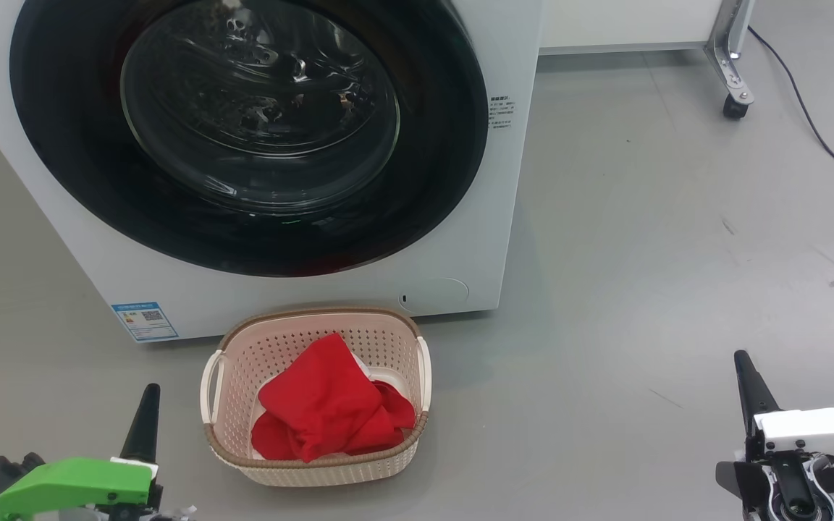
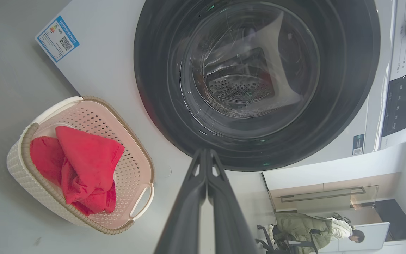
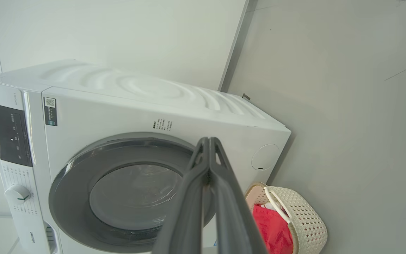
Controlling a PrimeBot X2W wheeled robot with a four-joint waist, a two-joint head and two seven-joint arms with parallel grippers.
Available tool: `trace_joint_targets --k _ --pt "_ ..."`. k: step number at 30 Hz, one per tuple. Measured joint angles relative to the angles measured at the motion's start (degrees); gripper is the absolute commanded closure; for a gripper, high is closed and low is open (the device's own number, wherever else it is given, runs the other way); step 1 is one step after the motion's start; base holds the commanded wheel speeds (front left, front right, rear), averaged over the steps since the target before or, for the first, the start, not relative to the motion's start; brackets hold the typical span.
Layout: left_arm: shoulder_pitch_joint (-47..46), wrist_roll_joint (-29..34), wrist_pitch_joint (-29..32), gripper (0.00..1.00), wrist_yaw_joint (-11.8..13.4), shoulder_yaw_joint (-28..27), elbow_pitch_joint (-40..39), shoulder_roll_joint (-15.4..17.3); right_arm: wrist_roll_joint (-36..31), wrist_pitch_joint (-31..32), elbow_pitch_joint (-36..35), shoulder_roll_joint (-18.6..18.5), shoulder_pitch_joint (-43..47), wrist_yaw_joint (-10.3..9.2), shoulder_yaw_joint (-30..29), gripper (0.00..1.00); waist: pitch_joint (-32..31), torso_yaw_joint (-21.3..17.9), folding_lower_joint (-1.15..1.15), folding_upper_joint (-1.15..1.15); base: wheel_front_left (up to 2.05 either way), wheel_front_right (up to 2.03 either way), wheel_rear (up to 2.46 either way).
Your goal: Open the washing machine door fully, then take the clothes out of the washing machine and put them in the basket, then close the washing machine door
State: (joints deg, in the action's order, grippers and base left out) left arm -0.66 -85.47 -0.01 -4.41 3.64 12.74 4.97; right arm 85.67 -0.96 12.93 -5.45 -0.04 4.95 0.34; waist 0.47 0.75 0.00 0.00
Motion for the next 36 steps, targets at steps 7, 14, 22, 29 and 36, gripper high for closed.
trace_joint_targets --k 7,14,22,29,36 --pt "-0.6 -5.5 1.0 1.00 -1.0 -1.4 0.7 0.1 5.5 1.0 0.5 -0.2 -1.1 0.55 -0.9 1.00 -0.1 -0.4 0.00 0.00 0.00 0.00 0.00" --pt "-1.2 -9.8 1.6 1.00 -1.9 -2.4 1.3 0.2 10.2 1.9 1.1 -0.5 -2.1 1.12 -1.6 1.00 -0.2 -0.7 0.00 0.00 0.00 0.00 0.00" --pt "-1.7 -10.4 2.0 1.00 -2.0 -2.8 1.6 0.2 11.1 2.2 1.5 -0.6 -2.3 1.47 -1.8 1.00 -0.3 -0.8 0.00 0.00 0.00 0.00 0.00" --pt "-1.7 -10.4 2.0 1.00 -2.0 -2.9 1.8 0.2 11.1 2.3 1.7 -0.5 -2.4 1.48 -1.9 1.00 -0.3 -0.8 0.00 0.00 0.00 0.00 0.00" --pt "-1.8 -10.4 2.0 1.00 -2.3 -2.9 2.1 0.2 11.1 2.3 2.0 -0.5 -2.5 1.53 -1.9 1.00 -0.3 -0.8 0.00 0.00 0.00 0.00 0.00"
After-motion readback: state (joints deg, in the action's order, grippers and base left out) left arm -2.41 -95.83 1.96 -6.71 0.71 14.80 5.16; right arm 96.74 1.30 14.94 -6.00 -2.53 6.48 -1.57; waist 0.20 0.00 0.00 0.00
